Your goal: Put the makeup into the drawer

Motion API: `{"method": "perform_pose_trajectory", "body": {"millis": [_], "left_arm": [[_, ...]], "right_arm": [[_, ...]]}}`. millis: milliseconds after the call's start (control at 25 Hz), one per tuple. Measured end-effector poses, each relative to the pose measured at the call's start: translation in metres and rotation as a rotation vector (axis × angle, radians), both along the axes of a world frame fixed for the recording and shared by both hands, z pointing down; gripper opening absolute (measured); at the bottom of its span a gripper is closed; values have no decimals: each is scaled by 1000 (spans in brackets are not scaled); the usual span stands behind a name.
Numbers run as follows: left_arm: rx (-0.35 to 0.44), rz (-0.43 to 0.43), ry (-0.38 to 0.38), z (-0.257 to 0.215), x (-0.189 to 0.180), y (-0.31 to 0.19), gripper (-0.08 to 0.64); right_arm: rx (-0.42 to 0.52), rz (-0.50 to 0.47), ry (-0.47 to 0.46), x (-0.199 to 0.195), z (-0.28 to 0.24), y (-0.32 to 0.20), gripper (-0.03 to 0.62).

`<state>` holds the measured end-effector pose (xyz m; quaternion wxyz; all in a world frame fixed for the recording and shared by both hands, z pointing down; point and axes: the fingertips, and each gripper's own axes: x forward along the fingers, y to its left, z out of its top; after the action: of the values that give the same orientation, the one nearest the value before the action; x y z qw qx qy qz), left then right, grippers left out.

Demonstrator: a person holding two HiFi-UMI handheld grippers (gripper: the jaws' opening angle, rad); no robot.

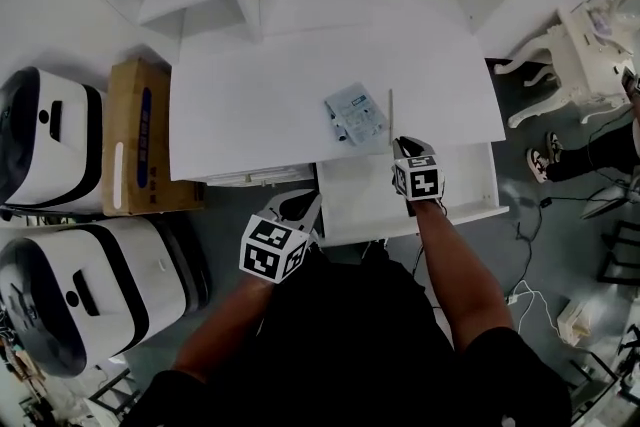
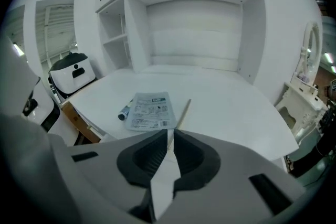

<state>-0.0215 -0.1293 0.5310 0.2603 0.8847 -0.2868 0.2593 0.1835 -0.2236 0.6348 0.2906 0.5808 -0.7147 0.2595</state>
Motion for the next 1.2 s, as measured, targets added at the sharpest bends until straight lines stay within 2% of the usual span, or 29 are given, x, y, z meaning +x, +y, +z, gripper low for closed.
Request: {"method": "perform_pose_trajectory", "body": {"millis": [160, 360, 600, 880, 1200], "left_arm": [[-6, -29, -8, -3, 1, -2, 11], [-25, -68, -25, 0, -5, 0, 11], [-19, -96, -17, -5, -7, -2, 11], [2, -106, -15, -12, -11, -4, 11], [16, -100, -4, -18, -9, -2, 11]], "right_arm": [[-98, 25, -34, 4, 25, -14, 50], [-153, 34, -50, 0, 39, -25, 80], [-161, 88, -81, 4, 44, -26, 78], [-190, 261, -231, 14, 47, -29, 46], [-187, 305, -306, 18, 48, -29, 44]]}}
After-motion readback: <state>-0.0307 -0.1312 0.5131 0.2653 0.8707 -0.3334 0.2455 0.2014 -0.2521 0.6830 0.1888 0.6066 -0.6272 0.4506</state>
